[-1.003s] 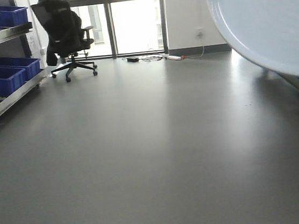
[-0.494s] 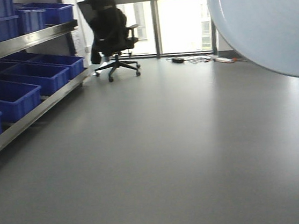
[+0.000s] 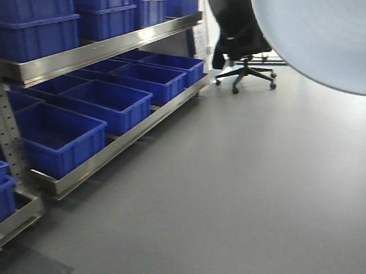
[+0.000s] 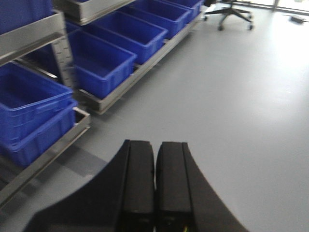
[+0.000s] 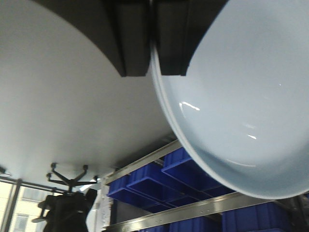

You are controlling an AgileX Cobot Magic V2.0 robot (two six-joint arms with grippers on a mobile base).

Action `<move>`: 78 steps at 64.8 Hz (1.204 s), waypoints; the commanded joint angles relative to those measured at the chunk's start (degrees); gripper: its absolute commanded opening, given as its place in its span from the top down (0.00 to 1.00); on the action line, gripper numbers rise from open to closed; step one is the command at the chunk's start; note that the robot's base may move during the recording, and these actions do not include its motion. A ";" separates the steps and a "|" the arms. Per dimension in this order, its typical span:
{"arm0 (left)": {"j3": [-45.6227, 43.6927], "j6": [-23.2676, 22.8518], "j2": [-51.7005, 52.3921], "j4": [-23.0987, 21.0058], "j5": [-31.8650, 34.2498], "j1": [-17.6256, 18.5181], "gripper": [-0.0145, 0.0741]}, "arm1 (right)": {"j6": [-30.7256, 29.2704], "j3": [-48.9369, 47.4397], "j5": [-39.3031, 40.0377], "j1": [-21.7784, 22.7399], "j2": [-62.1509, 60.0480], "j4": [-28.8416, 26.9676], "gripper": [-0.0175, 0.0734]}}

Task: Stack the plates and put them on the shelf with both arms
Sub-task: 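Drive the base to the shelf of blue bins holding the plates, then position the held plates above the blue bin on the shelf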

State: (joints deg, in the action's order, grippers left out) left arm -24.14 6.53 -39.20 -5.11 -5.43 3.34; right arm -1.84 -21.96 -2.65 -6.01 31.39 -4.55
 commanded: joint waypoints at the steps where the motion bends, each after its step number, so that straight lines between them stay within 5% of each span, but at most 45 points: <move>1: -1.73 -0.17 -0.21 -0.44 4.58 -0.02 0.74 | -0.07 -1.90 5.69 0.27 -0.03 -0.34 0.75; 78: -1.73 -0.17 -0.21 -0.44 4.58 -0.02 0.74 | -0.07 -1.90 5.69 0.27 -0.03 -0.34 0.75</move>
State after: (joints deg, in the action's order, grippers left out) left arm -24.14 6.53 -39.44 -5.11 -5.43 3.34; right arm -1.84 -21.92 -2.65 -6.01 31.39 -4.55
